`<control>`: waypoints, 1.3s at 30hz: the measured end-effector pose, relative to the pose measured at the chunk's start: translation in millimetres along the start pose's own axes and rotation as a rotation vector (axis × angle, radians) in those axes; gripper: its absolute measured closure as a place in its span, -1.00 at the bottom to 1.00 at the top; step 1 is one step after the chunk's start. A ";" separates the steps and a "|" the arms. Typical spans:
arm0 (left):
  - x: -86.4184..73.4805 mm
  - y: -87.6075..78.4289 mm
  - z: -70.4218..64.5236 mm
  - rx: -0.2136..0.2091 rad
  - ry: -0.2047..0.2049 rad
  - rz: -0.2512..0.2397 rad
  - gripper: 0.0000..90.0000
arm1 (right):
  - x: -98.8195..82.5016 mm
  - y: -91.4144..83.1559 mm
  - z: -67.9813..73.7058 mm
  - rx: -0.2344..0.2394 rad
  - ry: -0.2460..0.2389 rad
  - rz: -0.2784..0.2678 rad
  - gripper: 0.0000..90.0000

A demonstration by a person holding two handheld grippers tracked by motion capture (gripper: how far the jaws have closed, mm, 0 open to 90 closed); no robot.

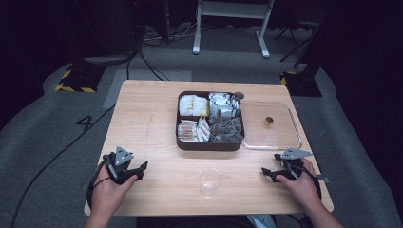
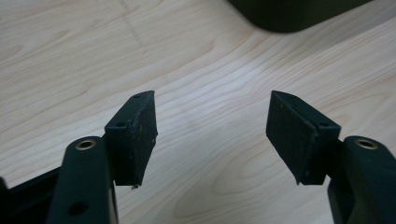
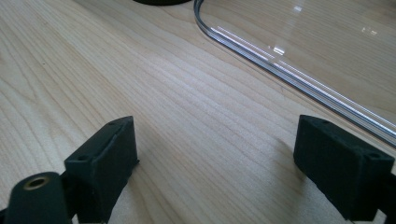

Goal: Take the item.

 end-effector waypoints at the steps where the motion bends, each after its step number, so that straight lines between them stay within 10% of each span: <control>1: 10.0 -4.6 -7.2 -0.016 0.015 -0.002 -0.21 | 0.0 0.0 0.0 0.000 0.000 0.000 -0.70; 19: 92.0 -2.6 -42.1 -0.141 0.114 -0.027 -0.14 | 0.1 -0.1 0.3 0.005 -0.001 -0.002 -0.69; 39: 159.9 24.0 -51.8 -0.259 0.182 -0.088 -0.16 | -0.1 -0.8 0.8 0.007 -0.004 -0.004 -0.66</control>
Point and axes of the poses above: each handheld gripper's, and its own axes: y roughly forward along the jaws, x roughly out of its top, z roughly to its left, the point moved 10 cm from there along y, roughly forward along the jaws
